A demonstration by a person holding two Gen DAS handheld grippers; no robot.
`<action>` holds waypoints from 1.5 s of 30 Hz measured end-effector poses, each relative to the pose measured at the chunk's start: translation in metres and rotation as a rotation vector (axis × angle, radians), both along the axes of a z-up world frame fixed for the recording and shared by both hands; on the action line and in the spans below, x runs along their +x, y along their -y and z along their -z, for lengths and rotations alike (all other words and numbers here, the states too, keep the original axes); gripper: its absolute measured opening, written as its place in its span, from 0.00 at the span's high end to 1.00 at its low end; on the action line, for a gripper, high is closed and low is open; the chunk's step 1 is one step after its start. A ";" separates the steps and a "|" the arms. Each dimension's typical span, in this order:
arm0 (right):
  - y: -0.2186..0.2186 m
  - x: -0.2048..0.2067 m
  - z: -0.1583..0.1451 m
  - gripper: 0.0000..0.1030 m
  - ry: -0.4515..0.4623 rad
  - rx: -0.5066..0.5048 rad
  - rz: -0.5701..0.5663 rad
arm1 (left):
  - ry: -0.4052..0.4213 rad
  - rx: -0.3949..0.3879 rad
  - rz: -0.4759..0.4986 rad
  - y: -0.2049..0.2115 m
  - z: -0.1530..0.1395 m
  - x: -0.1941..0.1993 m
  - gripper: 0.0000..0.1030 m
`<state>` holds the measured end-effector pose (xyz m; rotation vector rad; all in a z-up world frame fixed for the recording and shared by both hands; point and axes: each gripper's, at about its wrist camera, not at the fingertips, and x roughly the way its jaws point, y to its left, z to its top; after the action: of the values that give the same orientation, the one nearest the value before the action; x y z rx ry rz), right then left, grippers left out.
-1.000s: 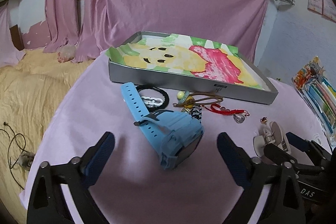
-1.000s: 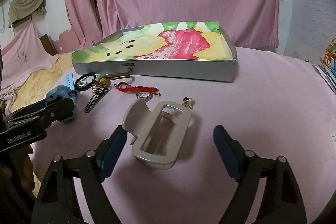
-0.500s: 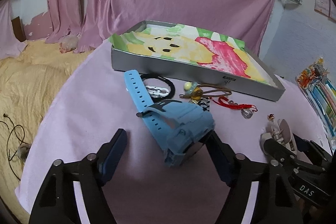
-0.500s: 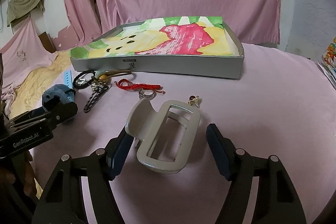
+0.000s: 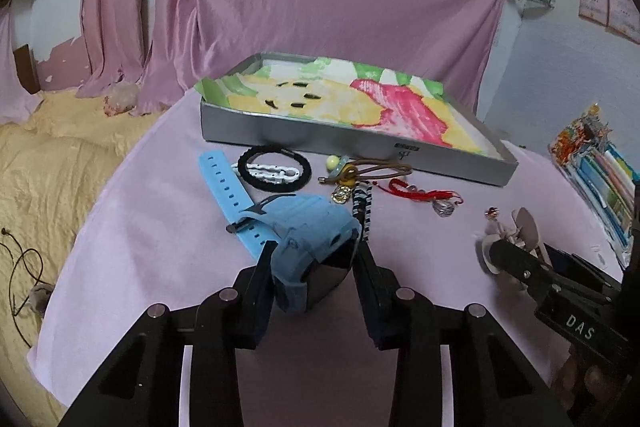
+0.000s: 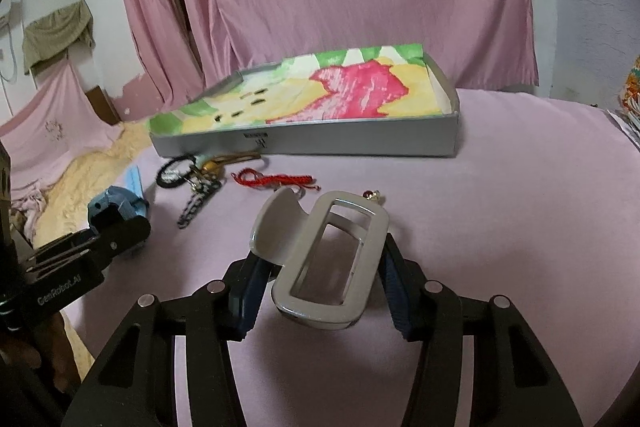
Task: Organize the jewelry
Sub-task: 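Grasp the blue smartwatch with the left tool while the right tool grasps the beige claw clip, then carry the watch and clip into the Pooh tray and open both tools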
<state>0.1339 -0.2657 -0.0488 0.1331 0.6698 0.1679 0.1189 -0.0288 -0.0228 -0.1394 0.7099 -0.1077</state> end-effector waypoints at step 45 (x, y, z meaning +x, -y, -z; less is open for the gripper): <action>0.006 0.158 -0.019 0.54 -0.041 0.035 -0.039 | 0.025 -0.052 0.176 0.026 -0.035 0.152 0.84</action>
<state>0.2914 -0.2713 -0.0296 0.1574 0.7112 0.2146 0.2710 -0.0550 0.0122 -0.1244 0.6937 -0.2959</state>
